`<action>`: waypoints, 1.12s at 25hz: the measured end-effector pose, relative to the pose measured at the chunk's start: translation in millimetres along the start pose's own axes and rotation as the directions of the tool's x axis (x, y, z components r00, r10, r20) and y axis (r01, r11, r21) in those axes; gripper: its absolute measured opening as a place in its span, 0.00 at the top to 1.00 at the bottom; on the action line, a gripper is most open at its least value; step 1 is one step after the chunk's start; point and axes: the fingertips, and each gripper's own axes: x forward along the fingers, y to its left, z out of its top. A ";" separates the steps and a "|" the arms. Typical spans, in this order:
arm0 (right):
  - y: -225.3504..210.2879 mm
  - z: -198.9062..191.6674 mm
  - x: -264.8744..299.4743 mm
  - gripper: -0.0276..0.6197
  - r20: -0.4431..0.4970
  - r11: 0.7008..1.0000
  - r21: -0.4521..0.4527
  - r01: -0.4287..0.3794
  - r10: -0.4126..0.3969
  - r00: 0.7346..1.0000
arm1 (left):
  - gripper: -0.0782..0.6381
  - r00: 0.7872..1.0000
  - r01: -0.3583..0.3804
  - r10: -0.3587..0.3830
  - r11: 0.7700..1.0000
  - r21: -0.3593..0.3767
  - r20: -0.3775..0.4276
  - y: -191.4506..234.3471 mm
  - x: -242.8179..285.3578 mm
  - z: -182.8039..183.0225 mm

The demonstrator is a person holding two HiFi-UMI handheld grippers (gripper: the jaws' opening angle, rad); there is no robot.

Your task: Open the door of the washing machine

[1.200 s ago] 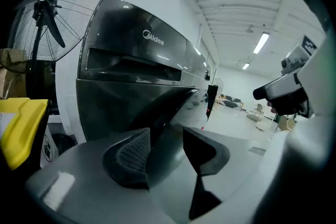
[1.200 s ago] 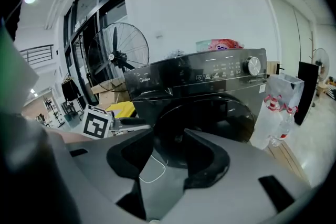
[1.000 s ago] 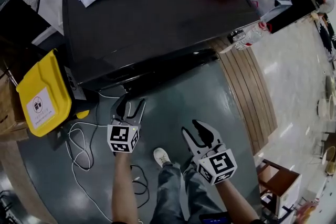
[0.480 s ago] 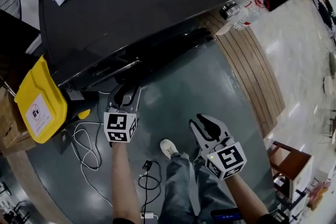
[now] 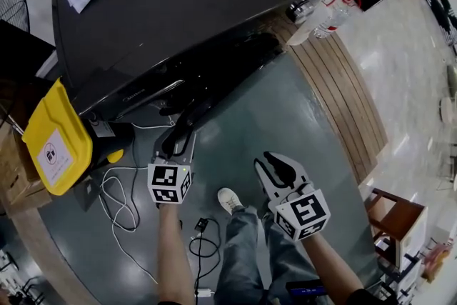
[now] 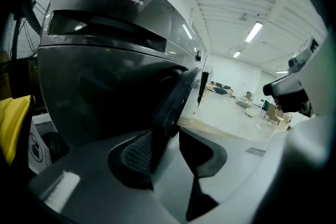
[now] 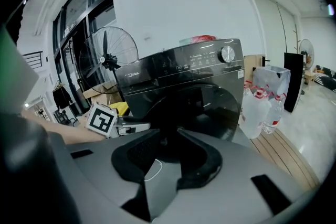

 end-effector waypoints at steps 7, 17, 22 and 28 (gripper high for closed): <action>-6.7 8.1 -1.5 0.76 -0.009 1.000 0.010 0.017 -0.017 1.000 | 0.70 0.989 0.130 -0.128 0.991 0.016 -0.071 -78.7 -23.4 -29.7; -27.2 -3.3 0.3 0.69 -0.042 0.994 0.056 0.090 -0.087 0.995 | 0.71 0.929 0.349 -0.339 0.936 0.052 -0.149 -177.1 -33.3 -50.4; -47.3 -1.8 -0.4 0.60 -0.055 0.985 0.081 0.155 -0.151 0.987 | 0.72 0.877 0.457 -0.446 0.889 0.022 -0.180 -220.0 -29.7 -57.4; -64.1 -14.6 -6.1 0.65 -0.126 0.976 0.037 0.215 -0.209 0.970 | 0.75 0.827 0.543 -0.530 0.839 0.021 -0.187 -260.0 -25.8 -60.1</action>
